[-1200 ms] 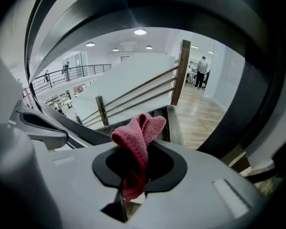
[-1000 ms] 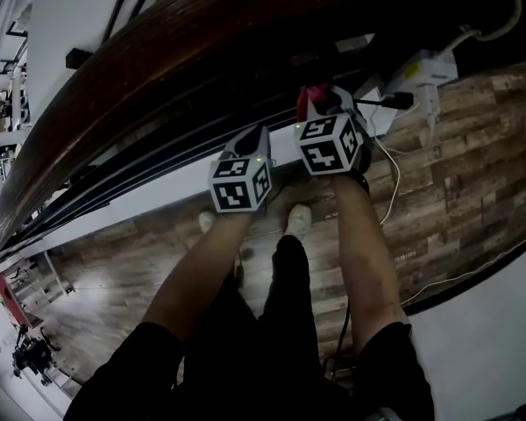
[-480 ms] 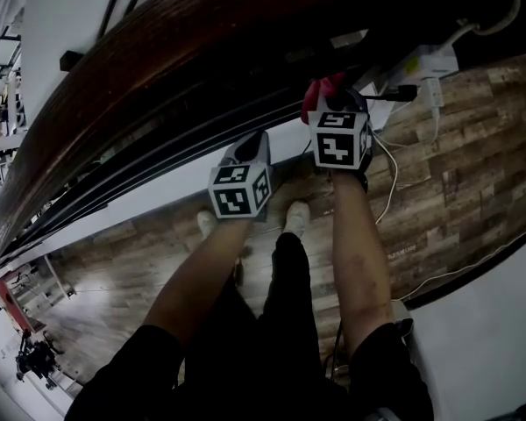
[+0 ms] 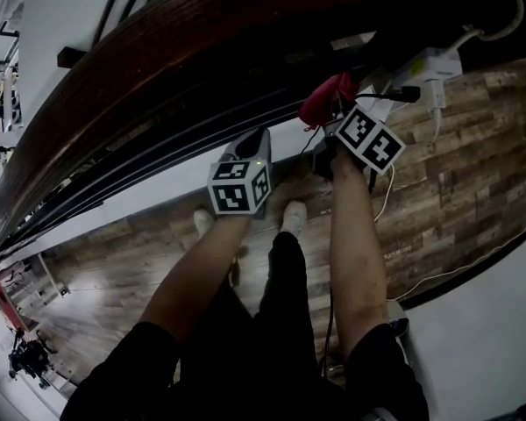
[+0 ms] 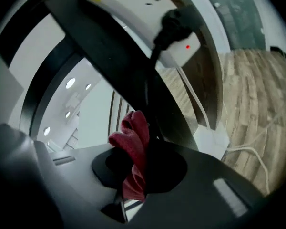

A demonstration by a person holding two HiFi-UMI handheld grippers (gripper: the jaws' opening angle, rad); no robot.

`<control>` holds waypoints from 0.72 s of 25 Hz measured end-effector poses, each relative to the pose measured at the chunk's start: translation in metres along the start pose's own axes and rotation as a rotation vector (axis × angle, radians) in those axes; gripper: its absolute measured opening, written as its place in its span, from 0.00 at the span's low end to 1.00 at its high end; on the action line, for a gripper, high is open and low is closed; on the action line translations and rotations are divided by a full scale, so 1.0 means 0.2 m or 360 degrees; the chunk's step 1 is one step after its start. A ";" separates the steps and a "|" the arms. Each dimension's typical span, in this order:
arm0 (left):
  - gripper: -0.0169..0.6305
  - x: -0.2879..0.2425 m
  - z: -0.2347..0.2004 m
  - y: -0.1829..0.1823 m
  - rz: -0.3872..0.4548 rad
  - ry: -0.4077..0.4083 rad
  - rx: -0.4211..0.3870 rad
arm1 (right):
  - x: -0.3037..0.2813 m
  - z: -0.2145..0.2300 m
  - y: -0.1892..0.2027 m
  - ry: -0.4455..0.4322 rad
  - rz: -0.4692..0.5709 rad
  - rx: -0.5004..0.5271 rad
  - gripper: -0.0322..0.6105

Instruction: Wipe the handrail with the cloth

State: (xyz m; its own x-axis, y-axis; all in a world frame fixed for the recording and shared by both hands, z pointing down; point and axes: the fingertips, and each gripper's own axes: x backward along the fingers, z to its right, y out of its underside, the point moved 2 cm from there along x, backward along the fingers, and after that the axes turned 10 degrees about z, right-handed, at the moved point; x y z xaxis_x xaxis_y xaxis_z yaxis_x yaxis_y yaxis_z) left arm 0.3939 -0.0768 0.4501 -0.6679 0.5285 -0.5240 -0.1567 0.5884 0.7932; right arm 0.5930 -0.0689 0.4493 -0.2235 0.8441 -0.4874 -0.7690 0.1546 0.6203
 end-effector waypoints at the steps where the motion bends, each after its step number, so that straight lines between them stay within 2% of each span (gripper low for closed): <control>1: 0.02 0.00 -0.01 0.00 0.0001 0.0000 0.0005 | 0.00 0.02 0.00 -0.0006 0.0007 -0.0102 0.13; 2: 0.02 0.00 -0.01 0.00 0.0002 -0.0001 0.0007 | 0.00 0.03 0.01 -0.0006 0.0011 -0.0167 0.13; 4: 0.02 0.01 -0.02 0.02 0.0001 -0.0001 0.0007 | 0.01 0.06 0.03 0.0015 0.0007 -0.0192 0.13; 9: 0.02 0.04 -0.05 0.02 0.0021 0.0010 -0.0004 | 0.07 0.08 0.09 0.0042 -0.0020 -0.0008 0.13; 14: 0.02 0.15 -0.04 0.05 0.0101 0.0099 -0.0004 | 0.33 0.03 0.25 -0.0129 0.0079 0.0183 0.13; 18: 0.02 0.28 -0.09 0.03 0.0159 0.0077 0.0050 | 0.57 -0.09 0.38 -0.0235 0.0136 0.0253 0.13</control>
State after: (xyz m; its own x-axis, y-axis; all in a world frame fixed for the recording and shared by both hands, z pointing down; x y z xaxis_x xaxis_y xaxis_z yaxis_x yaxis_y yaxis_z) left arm 0.3433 -0.0543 0.4309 -0.7134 0.5560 -0.4266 -0.0649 0.5537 0.8302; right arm 0.4993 0.0307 0.4297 -0.1848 0.9216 -0.3413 -0.6442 0.1487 0.7502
